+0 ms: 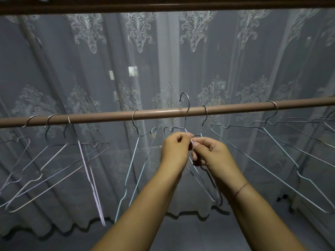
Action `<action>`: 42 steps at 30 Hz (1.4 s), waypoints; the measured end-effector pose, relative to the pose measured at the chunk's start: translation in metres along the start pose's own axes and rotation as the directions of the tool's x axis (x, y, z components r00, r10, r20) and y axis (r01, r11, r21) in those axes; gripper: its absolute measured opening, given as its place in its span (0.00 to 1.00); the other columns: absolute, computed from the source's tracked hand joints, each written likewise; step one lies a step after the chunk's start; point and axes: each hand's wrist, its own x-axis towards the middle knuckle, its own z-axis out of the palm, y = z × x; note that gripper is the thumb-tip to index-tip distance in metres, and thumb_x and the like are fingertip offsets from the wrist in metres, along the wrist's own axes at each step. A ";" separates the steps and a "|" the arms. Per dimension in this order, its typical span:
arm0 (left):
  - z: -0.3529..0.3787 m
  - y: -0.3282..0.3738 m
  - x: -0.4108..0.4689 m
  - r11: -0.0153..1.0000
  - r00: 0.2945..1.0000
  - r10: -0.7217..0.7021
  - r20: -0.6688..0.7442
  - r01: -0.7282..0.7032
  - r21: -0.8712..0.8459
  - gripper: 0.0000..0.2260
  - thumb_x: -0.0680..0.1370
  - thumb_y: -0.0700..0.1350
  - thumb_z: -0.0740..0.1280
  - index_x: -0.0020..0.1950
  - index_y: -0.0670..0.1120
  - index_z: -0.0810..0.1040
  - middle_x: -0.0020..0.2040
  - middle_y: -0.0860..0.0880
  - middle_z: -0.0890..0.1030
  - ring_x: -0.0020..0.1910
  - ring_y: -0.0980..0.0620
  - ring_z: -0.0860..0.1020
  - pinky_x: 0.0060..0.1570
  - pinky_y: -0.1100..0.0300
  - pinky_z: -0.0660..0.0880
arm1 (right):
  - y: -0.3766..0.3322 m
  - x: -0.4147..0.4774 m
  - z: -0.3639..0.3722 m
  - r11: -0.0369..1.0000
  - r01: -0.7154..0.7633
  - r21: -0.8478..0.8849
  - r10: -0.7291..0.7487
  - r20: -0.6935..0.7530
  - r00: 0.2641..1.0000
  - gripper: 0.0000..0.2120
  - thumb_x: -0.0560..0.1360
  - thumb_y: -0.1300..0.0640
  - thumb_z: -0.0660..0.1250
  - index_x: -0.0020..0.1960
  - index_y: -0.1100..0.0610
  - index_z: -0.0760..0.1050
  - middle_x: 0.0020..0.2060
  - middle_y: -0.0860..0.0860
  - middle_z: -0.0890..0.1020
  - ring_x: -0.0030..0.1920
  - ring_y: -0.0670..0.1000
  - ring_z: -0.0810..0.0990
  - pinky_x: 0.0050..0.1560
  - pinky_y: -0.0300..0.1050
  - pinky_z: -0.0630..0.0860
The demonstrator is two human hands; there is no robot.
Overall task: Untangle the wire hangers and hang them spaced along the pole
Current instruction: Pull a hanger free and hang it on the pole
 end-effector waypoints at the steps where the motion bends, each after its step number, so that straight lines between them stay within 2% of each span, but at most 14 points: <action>1: -0.001 0.000 0.004 1.000 1.000 -0.011 -0.002 0.011 -0.003 0.10 0.77 0.39 0.61 0.40 0.48 0.80 0.40 0.43 0.82 0.39 0.48 0.79 0.44 0.58 0.75 | 0.001 0.003 0.002 1.000 -0.008 -0.004 0.008 -0.007 1.000 0.09 0.77 0.64 0.59 0.50 0.65 0.77 0.24 0.53 0.72 0.23 0.44 0.68 0.25 0.33 0.66; 5: -0.003 -0.006 0.012 0.996 0.995 -0.094 -0.016 0.094 0.011 0.08 0.77 0.39 0.61 0.44 0.44 0.81 0.37 0.45 0.81 0.35 0.51 0.77 0.38 0.61 0.73 | 0.009 0.012 0.010 0.998 -0.070 0.003 0.070 -0.010 0.997 0.11 0.77 0.64 0.58 0.52 0.70 0.75 0.24 0.54 0.72 0.24 0.47 0.67 0.24 0.34 0.65; 8: -0.003 -0.016 0.013 0.990 0.991 -0.135 -0.021 0.135 0.048 0.09 0.76 0.40 0.62 0.42 0.46 0.81 0.41 0.43 0.83 0.38 0.49 0.79 0.43 0.57 0.76 | 0.017 0.011 0.011 0.992 -0.123 -0.001 0.123 0.003 0.992 0.11 0.77 0.64 0.58 0.52 0.70 0.75 0.25 0.54 0.71 0.24 0.47 0.66 0.23 0.33 0.64; 13: -0.003 -0.024 0.012 0.985 0.988 -0.148 -0.041 0.151 0.083 0.10 0.77 0.41 0.61 0.44 0.46 0.81 0.43 0.43 0.84 0.41 0.47 0.81 0.44 0.55 0.78 | 0.023 0.007 0.010 0.985 -0.174 -0.007 0.174 0.020 0.985 0.09 0.77 0.64 0.58 0.52 0.65 0.76 0.26 0.54 0.72 0.26 0.48 0.68 0.25 0.34 0.65; 17: -0.008 -0.022 0.006 0.983 0.988 -0.136 -0.070 0.144 0.117 0.09 0.78 0.43 0.61 0.41 0.48 0.79 0.38 0.48 0.80 0.38 0.51 0.78 0.43 0.57 0.75 | 0.026 0.004 0.006 0.983 -0.161 -0.091 0.163 0.012 0.987 0.09 0.77 0.63 0.59 0.53 0.61 0.75 0.33 0.54 0.79 0.31 0.45 0.75 0.32 0.34 0.72; 19: -0.013 -0.018 0.001 0.981 0.990 -0.110 -0.091 0.123 0.151 0.08 0.79 0.46 0.61 0.54 0.47 0.78 0.48 0.50 0.80 0.45 0.54 0.76 0.48 0.59 0.72 | 0.031 0.003 0.002 0.973 -0.111 -0.202 0.108 -0.027 0.994 0.10 0.76 0.60 0.61 0.56 0.58 0.75 0.41 0.53 0.82 0.40 0.46 0.79 0.42 0.37 0.75; 20: -0.017 -0.015 -0.002 0.978 0.990 -0.087 -0.107 0.105 0.180 0.13 0.78 0.47 0.62 0.61 0.46 0.76 0.54 0.50 0.79 0.49 0.54 0.75 0.51 0.60 0.70 | 0.031 0.001 0.001 0.963 -0.081 -0.256 0.071 -0.046 0.996 0.10 0.75 0.59 0.62 0.56 0.56 0.74 0.45 0.51 0.81 0.46 0.47 0.79 0.46 0.37 0.75; 22: -0.029 -0.009 -0.009 0.973 0.988 -0.024 -0.149 0.057 0.225 0.18 0.78 0.48 0.62 0.67 0.47 0.72 0.61 0.50 0.77 0.54 0.56 0.73 0.55 0.61 0.69 | 0.029 -0.004 0.002 0.944 -0.023 -0.328 0.000 -0.071 0.998 0.11 0.75 0.58 0.64 0.57 0.53 0.73 0.51 0.49 0.79 0.52 0.46 0.77 0.46 0.32 0.72; 23: -0.036 -0.005 -0.013 0.970 0.984 0.022 -0.179 0.022 0.241 0.18 0.78 0.48 0.62 0.67 0.47 0.72 0.61 0.50 0.77 0.54 0.57 0.73 0.56 0.62 0.68 | 0.028 -0.007 0.004 0.936 0.006 -0.353 -0.034 -0.074 0.997 0.12 0.75 0.58 0.64 0.59 0.51 0.72 0.54 0.49 0.77 0.54 0.46 0.76 0.46 0.32 0.71; 25: -0.054 0.001 -0.023 0.968 0.963 0.106 -0.249 -0.043 0.246 0.17 0.78 0.47 0.63 0.66 0.48 0.73 0.60 0.51 0.78 0.52 0.58 0.74 0.54 0.65 0.69 | 0.023 -0.015 0.010 0.922 0.066 -0.381 -0.102 -0.075 0.992 0.14 0.75 0.57 0.64 0.60 0.49 0.70 0.58 0.48 0.74 0.58 0.47 0.74 0.54 0.39 0.73; 27: -0.076 0.003 -0.031 0.968 0.938 0.159 -0.308 -0.087 0.234 0.15 0.78 0.47 0.63 0.64 0.49 0.74 0.56 0.54 0.78 0.48 0.61 0.75 0.48 0.70 0.69 | 0.015 -0.025 0.021 0.915 0.128 -0.383 -0.166 -0.069 0.984 0.14 0.75 0.57 0.63 0.59 0.46 0.69 0.60 0.47 0.72 0.59 0.45 0.72 0.59 0.43 0.71; 33: -0.151 0.009 -0.034 0.960 0.857 0.251 -0.450 -0.161 0.229 0.10 0.77 0.42 0.64 0.58 0.49 0.78 0.48 0.55 0.79 0.42 0.65 0.75 0.41 0.78 0.69 | -0.016 -0.052 0.083 0.918 0.270 -0.291 -0.272 0.032 0.962 0.14 0.75 0.58 0.63 0.58 0.46 0.71 0.58 0.43 0.74 0.59 0.39 0.73 0.61 0.38 0.70; 37: -0.201 0.009 -0.033 0.961 0.853 0.248 -0.458 -0.155 0.231 0.09 0.77 0.43 0.63 0.56 0.51 0.77 0.46 0.58 0.79 0.43 0.66 0.75 0.38 0.83 0.68 | -0.025 -0.067 0.134 0.929 0.277 -0.244 -0.260 0.098 0.961 0.14 0.74 0.58 0.64 0.57 0.45 0.72 0.56 0.41 0.76 0.58 0.38 0.74 0.59 0.35 0.71; 42: -0.252 -0.004 -0.033 0.959 0.921 0.192 -0.339 -0.103 0.263 0.09 0.77 0.43 0.63 0.55 0.52 0.77 0.49 0.55 0.79 0.43 0.65 0.75 0.37 0.82 0.67 | 0.005 -0.066 0.203 0.854 0.191 -0.484 -0.166 0.094 0.982 0.16 0.73 0.56 0.65 0.60 0.47 0.71 0.57 0.42 0.75 0.58 0.40 0.73 0.61 0.39 0.69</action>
